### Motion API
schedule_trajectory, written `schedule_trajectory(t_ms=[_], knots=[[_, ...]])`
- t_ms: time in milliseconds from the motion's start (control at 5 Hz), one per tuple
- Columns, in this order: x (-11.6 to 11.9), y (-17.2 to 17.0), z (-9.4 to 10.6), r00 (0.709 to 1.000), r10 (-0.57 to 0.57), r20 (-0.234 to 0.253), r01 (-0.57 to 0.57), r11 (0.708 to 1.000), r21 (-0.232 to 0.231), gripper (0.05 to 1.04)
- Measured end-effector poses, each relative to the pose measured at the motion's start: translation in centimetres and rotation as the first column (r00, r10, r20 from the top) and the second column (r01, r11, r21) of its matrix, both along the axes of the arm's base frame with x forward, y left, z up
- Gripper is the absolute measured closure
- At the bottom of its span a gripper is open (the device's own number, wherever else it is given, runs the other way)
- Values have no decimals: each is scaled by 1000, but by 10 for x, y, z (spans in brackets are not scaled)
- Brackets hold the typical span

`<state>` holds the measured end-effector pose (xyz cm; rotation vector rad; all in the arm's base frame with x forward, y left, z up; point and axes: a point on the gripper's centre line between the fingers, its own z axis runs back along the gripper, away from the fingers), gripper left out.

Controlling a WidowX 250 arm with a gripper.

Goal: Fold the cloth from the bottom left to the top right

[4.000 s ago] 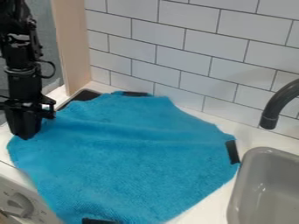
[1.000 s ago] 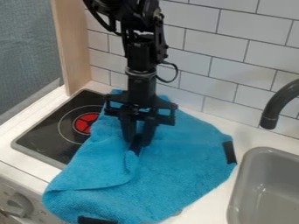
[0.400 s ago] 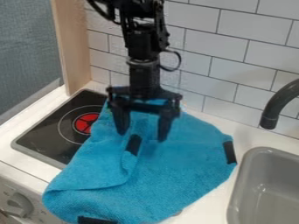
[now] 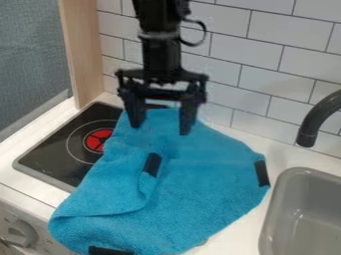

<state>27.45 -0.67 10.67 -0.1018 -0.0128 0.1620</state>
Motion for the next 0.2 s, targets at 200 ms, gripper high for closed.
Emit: schedule_trajectory(t_ms=[200], knots=[[0,0,0,1000,2,2,-2,1000,0,85]])
